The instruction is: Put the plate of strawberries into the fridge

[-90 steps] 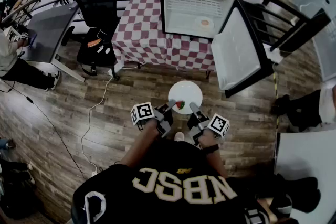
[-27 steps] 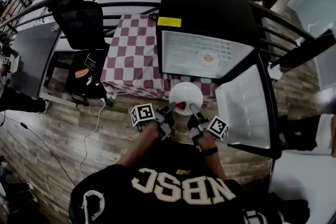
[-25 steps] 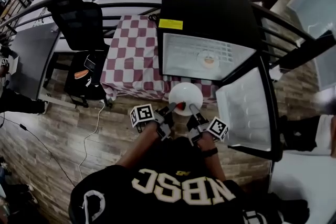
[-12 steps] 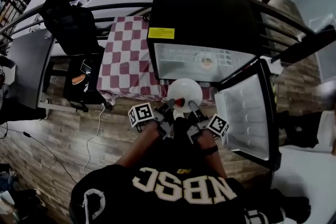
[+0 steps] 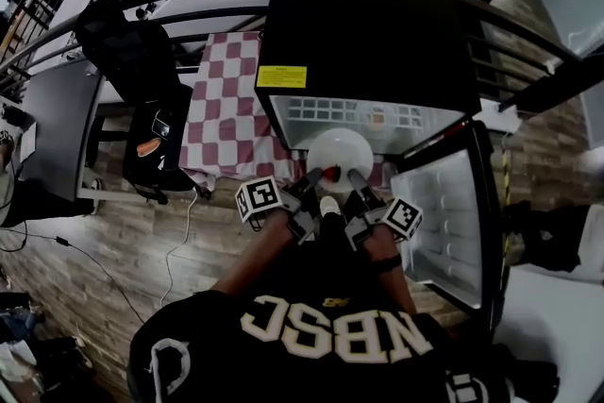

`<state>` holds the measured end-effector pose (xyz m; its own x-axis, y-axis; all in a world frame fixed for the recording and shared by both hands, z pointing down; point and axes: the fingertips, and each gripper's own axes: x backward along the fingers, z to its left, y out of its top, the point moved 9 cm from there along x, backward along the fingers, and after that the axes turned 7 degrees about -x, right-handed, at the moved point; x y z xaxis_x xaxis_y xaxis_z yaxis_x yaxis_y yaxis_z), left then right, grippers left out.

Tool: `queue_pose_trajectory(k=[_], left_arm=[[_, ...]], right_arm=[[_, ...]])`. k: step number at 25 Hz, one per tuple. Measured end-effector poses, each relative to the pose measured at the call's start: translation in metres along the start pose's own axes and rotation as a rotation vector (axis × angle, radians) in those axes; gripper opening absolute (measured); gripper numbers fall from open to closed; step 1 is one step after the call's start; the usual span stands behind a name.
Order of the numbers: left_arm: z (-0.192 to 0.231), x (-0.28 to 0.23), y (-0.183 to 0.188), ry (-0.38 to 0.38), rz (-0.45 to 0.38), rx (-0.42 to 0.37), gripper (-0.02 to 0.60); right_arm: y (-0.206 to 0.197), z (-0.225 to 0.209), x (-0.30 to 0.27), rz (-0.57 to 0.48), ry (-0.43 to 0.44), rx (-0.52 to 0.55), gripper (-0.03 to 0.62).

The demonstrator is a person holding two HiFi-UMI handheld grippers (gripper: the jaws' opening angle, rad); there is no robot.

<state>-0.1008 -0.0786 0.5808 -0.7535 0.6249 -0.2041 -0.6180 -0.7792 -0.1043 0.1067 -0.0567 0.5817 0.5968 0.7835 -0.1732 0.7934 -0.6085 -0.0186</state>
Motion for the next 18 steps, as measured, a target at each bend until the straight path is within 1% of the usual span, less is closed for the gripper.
queue_pose_trajectory(k=[2,12,18], left_arm=[[-0.003,-0.006,0.006,-0.003,-0.007,-0.001,0.028],[-0.013,-0.033,0.028,-0.018,-0.041,0.004,0.028],[-0.013,-0.050,0.038,-0.007,-0.047,0.012,0.028]], right_arm=[[0.006,0.003,-0.007,0.009,0.018,-0.004,0.044],[0.041,0.012,-0.033,0.029,0.050,0.022,0.044],[0.056,0.011,-0.044,0.040,0.023,0.007,0.044]])
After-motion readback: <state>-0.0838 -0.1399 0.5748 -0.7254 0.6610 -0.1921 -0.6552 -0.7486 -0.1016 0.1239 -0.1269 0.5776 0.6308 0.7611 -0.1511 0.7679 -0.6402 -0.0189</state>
